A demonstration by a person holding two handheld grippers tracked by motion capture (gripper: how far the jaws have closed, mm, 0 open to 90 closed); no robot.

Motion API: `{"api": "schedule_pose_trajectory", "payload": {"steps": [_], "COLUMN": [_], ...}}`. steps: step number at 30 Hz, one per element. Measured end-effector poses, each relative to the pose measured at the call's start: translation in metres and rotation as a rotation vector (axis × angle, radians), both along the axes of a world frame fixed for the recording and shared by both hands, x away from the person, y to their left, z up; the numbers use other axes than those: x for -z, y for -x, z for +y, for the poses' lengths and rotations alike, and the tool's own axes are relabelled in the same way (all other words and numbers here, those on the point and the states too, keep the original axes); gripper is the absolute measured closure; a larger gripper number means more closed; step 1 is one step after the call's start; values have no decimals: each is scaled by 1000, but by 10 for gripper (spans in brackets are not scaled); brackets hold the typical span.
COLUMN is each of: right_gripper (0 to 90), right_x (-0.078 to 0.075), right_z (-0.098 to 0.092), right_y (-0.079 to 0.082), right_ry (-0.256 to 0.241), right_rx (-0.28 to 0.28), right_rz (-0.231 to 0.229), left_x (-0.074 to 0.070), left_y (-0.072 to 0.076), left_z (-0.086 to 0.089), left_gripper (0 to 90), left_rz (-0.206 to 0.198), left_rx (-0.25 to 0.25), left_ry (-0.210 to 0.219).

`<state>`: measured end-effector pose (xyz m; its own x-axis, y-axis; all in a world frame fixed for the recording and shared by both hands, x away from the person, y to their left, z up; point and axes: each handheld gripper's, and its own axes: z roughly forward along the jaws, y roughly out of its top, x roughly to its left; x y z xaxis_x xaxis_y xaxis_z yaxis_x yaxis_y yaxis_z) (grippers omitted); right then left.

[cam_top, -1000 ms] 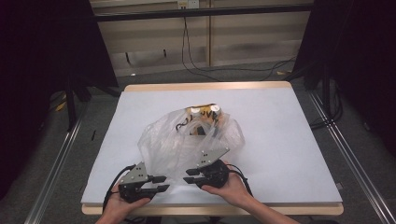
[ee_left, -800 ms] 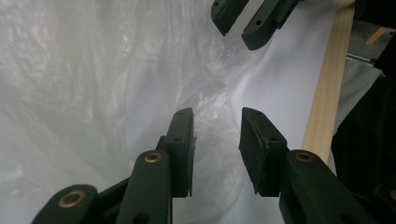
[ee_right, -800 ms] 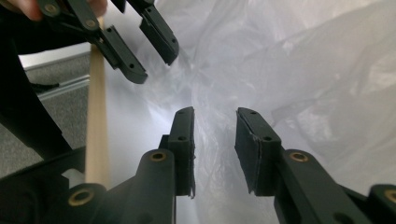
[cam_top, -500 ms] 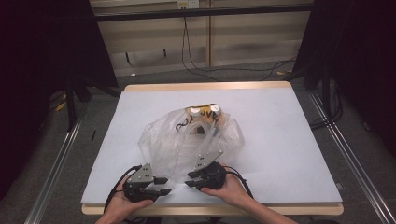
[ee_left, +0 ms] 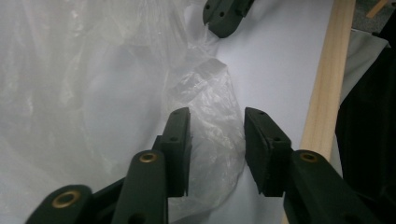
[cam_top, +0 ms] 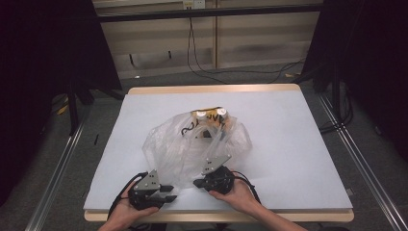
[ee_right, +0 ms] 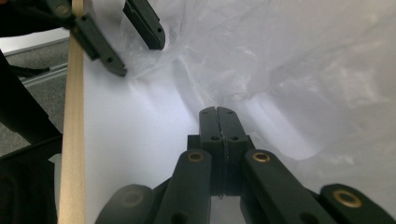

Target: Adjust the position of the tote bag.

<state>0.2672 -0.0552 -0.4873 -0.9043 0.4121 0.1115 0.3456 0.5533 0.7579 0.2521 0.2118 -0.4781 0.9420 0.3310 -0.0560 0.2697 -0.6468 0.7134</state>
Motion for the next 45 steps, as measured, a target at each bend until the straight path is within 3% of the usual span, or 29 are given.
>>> {"api": "schedule_pose_trajectory", "payload": {"steps": [2,3,8,11,14,18,20,27,33,38,45], "right_gripper": [900,900,900,900,900,900,900,900,900,900,900], "right_x": [0,-1,-4,-5,-9,-13,-14,-19,-24,-32,-41], "right_z": [0,-2,-5,-6,-7,-12,-14,-18,-20,-24,-31], "right_y": [0,-1,0,0,2,1,1,1,4,5,3], "right_ry": [-3,-4,-22,-28,-39,-51,-55,-78,-80,-105,-130], "right_rx": [-4,-10,-16,-27,-34,-31,-24,-29,-50,-53,-40], "right_rz": [9,15,23,25,27,14,12,4,-22,-33,-53], "left_x": [-1,-1,-1,-3,-5,-8,-9,-13,-14,-22,-31], "left_y": [-1,-1,-3,-4,-4,-3,-3,-1,2,2,-3], "left_z": [0,-1,0,2,6,7,7,12,11,18,21], "left_gripper": [727,836,900,900,900,900,900,900,900,900,900], "left_rz": [-1,-3,40,47,46,38,36,36,32,8,-25], "left_rx": [-2,9,6,5,-10,-1,-2,4,13,-8,-22], "left_ry": [-9,-6,4,20,71,94,80,150,156,218,261]}}
